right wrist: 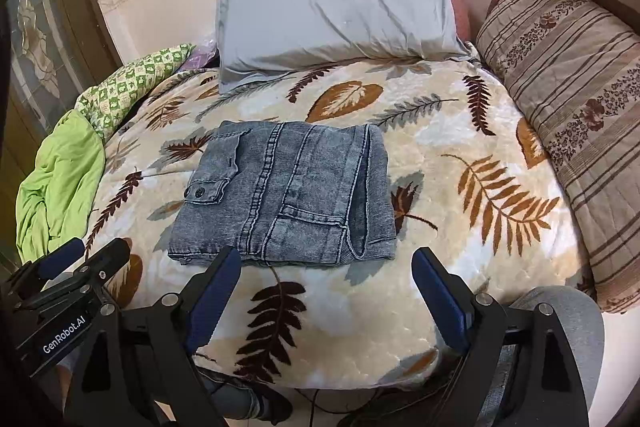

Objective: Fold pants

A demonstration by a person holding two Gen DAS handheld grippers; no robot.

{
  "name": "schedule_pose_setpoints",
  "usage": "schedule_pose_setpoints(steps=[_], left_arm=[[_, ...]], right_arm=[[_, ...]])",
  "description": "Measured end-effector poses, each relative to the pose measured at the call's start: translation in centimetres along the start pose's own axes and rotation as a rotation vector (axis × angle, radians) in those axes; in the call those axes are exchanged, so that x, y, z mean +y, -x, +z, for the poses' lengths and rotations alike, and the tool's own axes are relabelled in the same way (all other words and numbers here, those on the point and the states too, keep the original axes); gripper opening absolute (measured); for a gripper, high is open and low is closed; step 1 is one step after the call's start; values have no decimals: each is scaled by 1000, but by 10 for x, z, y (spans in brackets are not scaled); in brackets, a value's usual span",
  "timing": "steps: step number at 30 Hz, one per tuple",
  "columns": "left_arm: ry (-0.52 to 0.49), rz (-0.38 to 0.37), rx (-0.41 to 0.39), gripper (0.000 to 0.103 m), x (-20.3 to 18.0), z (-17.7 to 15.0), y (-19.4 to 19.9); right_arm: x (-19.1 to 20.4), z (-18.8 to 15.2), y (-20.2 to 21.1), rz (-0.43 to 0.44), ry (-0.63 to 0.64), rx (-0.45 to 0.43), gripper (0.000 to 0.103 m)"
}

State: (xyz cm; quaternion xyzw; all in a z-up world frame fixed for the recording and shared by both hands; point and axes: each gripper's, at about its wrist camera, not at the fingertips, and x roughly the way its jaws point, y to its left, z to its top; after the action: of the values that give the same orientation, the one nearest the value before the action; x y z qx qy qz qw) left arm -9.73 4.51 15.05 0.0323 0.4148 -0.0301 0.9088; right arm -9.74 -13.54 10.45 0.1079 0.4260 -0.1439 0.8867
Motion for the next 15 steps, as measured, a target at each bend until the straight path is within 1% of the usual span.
schedule_pose_setpoints(steps=[11,15], left_arm=[[-11,9,-3,75,-5,0,-4],[-30,-16,-11,75,-7,6,-13]], right_arm=[[-2,2,-1,5,-2,0,88],[-4,6,-4,7,0,-2,88]])
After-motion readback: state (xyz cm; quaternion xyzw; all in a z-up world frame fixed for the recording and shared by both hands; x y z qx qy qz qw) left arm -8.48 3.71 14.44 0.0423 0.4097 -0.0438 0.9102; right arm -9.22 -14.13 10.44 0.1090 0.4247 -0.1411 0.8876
